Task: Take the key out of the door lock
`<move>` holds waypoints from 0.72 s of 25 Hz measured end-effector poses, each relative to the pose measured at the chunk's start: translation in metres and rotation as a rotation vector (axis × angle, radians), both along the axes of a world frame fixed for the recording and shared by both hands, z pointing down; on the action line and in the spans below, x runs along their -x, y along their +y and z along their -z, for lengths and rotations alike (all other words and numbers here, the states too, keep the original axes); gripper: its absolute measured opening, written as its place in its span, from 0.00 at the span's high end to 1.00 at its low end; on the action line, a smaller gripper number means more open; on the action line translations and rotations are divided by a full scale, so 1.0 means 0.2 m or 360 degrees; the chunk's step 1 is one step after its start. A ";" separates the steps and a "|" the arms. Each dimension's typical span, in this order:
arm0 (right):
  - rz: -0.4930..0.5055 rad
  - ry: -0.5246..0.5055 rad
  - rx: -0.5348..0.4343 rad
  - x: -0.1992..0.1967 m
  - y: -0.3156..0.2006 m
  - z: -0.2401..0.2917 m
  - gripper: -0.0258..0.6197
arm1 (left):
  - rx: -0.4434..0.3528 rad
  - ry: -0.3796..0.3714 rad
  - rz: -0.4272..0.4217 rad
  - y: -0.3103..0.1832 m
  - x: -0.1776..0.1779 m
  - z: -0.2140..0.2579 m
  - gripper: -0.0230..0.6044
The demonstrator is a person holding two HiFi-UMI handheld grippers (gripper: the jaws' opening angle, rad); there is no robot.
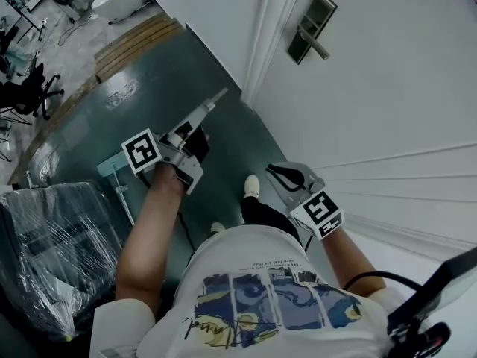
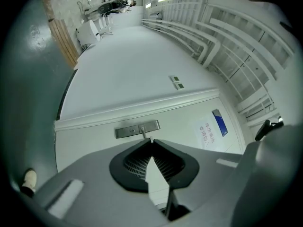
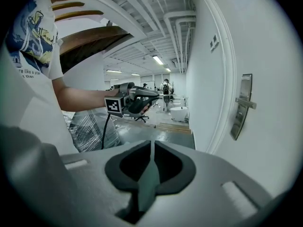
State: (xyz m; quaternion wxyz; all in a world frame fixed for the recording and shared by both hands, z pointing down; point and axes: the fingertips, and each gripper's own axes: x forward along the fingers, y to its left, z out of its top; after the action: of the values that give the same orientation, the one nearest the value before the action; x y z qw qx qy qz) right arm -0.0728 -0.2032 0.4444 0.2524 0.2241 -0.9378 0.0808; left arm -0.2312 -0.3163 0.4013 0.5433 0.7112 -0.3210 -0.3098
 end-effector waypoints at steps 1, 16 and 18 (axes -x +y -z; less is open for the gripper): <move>-0.0005 0.0001 -0.0006 0.02 0.05 0.00 0.93 | -0.0017 -0.0029 0.0007 0.07 0.03 0.00 0.92; -0.0121 -0.0020 -0.0098 0.08 0.35 0.05 0.93 | -0.0496 -0.1122 0.0058 0.72 0.16 0.17 0.92; -0.0147 -0.0028 -0.0118 0.07 0.36 0.07 0.93 | -0.0543 -0.1233 0.0036 0.79 0.13 0.20 0.92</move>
State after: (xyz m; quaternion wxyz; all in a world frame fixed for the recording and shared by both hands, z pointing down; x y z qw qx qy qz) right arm -0.0859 -0.1309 0.4305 0.2318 0.2756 -0.9310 0.0595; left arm -0.2565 -0.1592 0.3623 0.2534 0.8513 -0.4534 -0.0741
